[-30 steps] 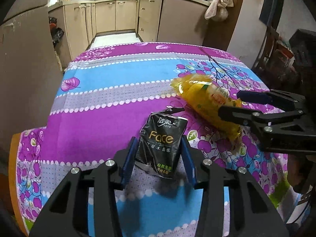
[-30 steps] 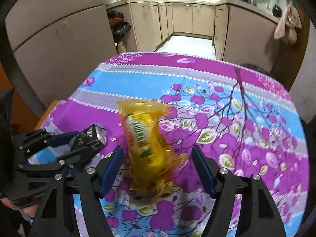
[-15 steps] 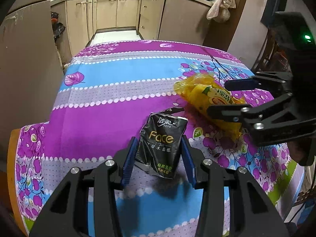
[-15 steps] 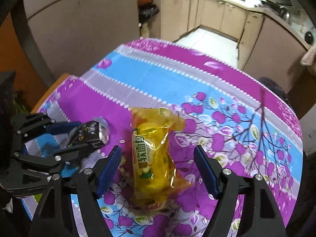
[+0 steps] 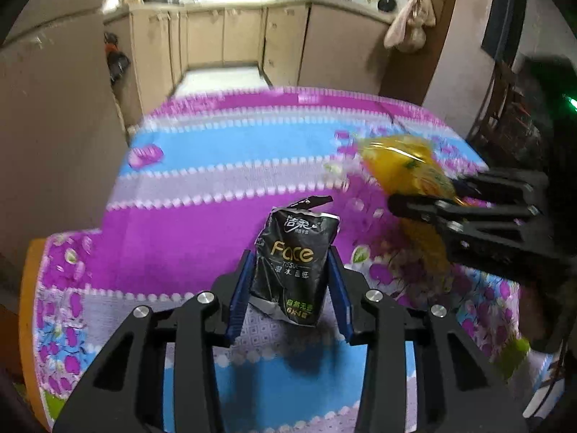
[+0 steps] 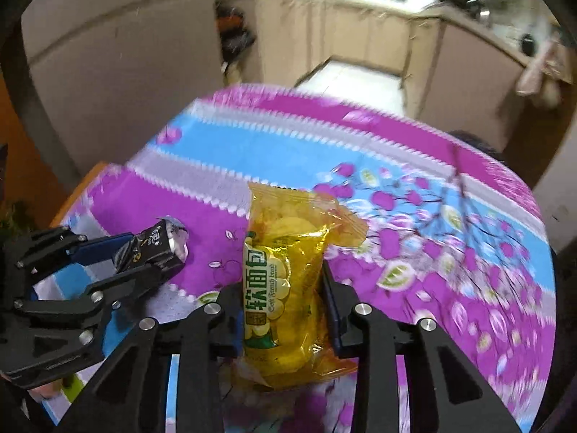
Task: Collect trash
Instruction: 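Lift the tissue pack and yellow bag and carry them over the bucket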
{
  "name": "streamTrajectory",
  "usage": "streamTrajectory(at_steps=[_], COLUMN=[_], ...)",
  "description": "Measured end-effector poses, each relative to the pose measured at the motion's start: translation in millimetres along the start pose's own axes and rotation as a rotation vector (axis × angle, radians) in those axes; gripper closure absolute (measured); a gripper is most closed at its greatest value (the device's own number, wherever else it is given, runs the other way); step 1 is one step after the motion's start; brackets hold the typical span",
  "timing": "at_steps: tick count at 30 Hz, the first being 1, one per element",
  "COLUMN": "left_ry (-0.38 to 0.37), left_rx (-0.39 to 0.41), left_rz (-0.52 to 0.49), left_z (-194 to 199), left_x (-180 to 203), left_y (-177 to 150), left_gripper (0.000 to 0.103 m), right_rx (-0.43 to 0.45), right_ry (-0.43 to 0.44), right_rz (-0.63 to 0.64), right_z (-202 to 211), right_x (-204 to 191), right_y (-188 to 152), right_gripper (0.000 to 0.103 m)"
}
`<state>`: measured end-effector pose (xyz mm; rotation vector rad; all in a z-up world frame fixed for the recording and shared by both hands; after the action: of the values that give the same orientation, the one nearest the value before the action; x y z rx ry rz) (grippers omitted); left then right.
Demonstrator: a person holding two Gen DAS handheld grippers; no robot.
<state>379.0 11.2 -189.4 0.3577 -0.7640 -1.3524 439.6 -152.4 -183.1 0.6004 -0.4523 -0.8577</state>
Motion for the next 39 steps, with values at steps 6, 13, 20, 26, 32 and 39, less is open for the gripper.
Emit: streamTrajectory(at_steps=[6, 13, 20, 26, 32, 39], left_ry=[-0.027, -0.101, -0.158, -0.197, -0.245, -0.327], left_rx=[0.172, 0.280, 0.305, 0.292, 0.274, 0.248], left_rz=[0.013, 0.011, -0.046, -0.082, -0.142, -0.233], left_z=[66.2, 144.7, 179.5, 183.2, 179.0, 178.8], left_x=[26.7, 71.7, 117.6, 152.4, 198.1, 270.9], left_y=[9.2, -10.0, -29.9, -44.7, -55.1, -79.5], left_gripper=[0.065, 0.064, 0.064, 0.064, 0.064, 0.064], right_rx=[0.187, 0.349, 0.367, 0.360, 0.343, 0.299], right_ry=[-0.184, -0.333, -0.416, -0.478, -0.573, -0.674], right_rz=[-0.059, -0.124, -0.167, -0.211, -0.271, -0.345], right_z=[103.5, 216.3, 279.3, 320.4, 370.2, 420.4], right_x=[-7.0, -20.7, -25.1, -6.8, 24.2, 68.7], right_y=[-17.8, -45.1, -84.9, -118.9, -165.3, -226.4], right_gripper=[0.069, 0.069, 0.069, 0.069, 0.069, 0.069])
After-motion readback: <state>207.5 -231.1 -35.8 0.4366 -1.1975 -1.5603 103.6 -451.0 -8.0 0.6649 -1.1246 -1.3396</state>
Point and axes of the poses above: each gripper's, at about its wrist camera, not at the fingertips, and z roughly against the way its jaws point, x to its right, y to its top, the point moved 6 cm from there along -z, roughly the way its jaws point, and after that the axes turned 15 degrees about z, right-handed, at the moved point
